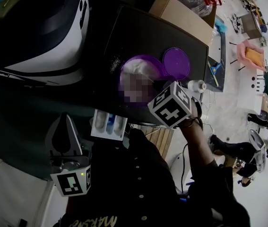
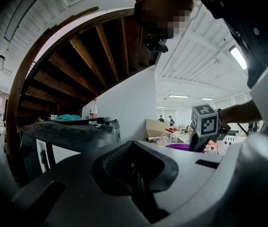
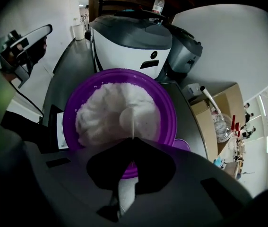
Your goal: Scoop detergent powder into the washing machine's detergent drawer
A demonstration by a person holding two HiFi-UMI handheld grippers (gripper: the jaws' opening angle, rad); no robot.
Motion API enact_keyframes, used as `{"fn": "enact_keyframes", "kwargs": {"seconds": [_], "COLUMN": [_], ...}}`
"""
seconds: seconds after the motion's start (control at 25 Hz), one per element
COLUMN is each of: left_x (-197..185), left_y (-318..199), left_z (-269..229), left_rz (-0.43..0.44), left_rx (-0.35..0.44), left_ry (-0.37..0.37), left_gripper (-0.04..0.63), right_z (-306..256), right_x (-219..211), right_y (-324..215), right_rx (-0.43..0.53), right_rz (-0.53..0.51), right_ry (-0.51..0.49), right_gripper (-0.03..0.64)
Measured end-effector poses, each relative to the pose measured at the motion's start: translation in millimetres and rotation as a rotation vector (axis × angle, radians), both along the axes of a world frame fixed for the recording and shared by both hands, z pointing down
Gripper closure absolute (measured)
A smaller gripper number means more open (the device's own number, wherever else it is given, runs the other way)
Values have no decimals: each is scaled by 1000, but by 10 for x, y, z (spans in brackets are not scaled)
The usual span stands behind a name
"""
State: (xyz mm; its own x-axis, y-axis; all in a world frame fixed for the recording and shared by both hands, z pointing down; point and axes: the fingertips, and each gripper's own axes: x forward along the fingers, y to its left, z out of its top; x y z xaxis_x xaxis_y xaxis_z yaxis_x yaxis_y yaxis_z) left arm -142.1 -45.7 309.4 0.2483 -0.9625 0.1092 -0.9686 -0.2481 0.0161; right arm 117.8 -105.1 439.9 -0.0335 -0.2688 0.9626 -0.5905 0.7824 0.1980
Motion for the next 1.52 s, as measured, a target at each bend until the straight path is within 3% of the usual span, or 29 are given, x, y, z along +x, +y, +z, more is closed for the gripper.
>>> {"fn": "enact_keyframes", "kwargs": {"seconds": [0.4, 0.88, 1.2, 1.52], "left_x": [8, 33, 137, 221], "left_y": [2, 39, 163, 365], "left_z": [4, -168, -428, -664], "left_rz": [2, -14, -52, -99], "left_rx": [2, 40, 96, 142], "left_ry": [-3, -27, -58, -92], "left_gripper": [588, 588, 588, 588], "right_z": [-52, -434, -688, -885], "right_x": [48, -102, -87, -153], "right_y": [-114, -134, 15, 188], "right_rx": [219, 705, 1131, 1226], "right_rz": [-115, -376, -522, -604], "right_ry": [108, 104, 126, 50], "right_gripper": [581, 581, 581, 581]}}
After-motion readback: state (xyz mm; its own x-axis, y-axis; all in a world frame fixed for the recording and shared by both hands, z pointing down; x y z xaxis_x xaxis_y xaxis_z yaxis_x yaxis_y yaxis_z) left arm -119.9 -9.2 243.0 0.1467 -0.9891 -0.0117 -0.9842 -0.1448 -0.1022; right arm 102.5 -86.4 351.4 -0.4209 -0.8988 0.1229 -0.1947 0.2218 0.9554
